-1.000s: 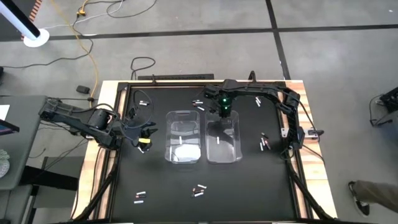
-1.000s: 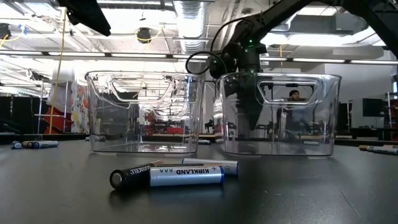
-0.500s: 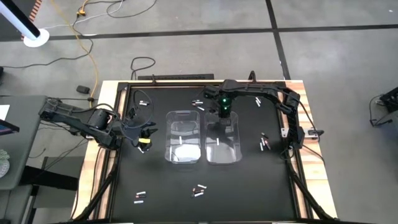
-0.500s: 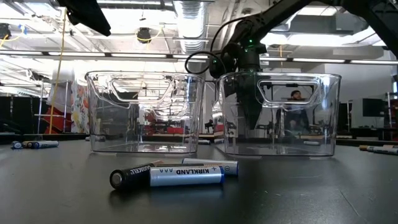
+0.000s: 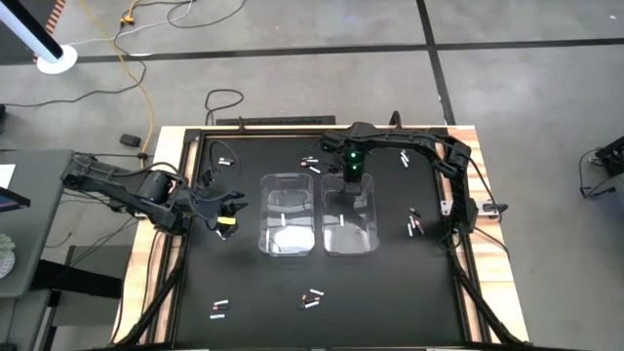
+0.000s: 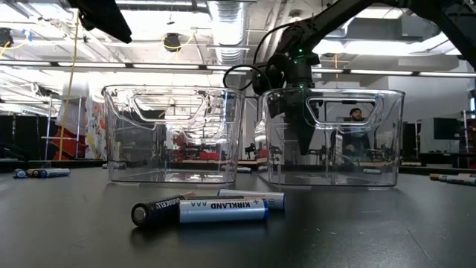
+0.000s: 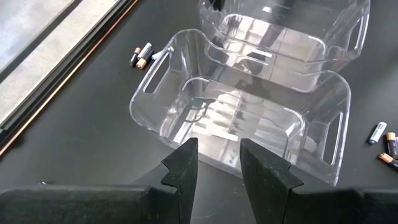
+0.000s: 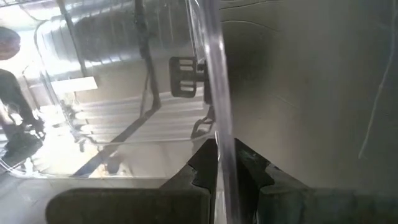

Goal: Sort batteries
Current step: Move the bottom transparent bin to the center of the table

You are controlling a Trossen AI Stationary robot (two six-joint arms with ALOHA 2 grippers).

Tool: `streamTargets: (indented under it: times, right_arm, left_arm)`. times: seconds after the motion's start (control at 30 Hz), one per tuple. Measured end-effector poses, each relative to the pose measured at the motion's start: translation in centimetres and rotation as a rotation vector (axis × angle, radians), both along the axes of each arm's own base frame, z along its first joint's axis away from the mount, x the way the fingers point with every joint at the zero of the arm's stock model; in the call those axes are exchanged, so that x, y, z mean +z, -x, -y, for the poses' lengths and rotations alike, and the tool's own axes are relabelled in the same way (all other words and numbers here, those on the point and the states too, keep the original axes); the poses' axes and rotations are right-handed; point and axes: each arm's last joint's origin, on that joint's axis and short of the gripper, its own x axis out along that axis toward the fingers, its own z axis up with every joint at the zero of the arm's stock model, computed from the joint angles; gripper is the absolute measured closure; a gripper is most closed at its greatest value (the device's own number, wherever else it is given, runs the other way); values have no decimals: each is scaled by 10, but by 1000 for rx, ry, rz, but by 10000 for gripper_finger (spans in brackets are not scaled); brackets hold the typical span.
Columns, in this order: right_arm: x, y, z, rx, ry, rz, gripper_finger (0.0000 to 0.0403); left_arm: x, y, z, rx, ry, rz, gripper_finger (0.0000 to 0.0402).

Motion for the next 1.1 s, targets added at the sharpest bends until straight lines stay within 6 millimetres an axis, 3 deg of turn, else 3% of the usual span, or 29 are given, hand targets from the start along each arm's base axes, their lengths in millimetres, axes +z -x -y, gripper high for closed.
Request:
streamTargets:
  times: [0.6,0.93,1.1]
  right_arm:
    - [1,2,-1,-43,-10,-26,345]
    - [24,-7,3,-95,13,33,345]
    - [27,-8,3,-99,14,36,346]
  left_arm:
    - [0,0,1,-9,20,-2,285]
    - [0,0,1,4,33,5,285]
    - [0,0,1,16,45,11,285]
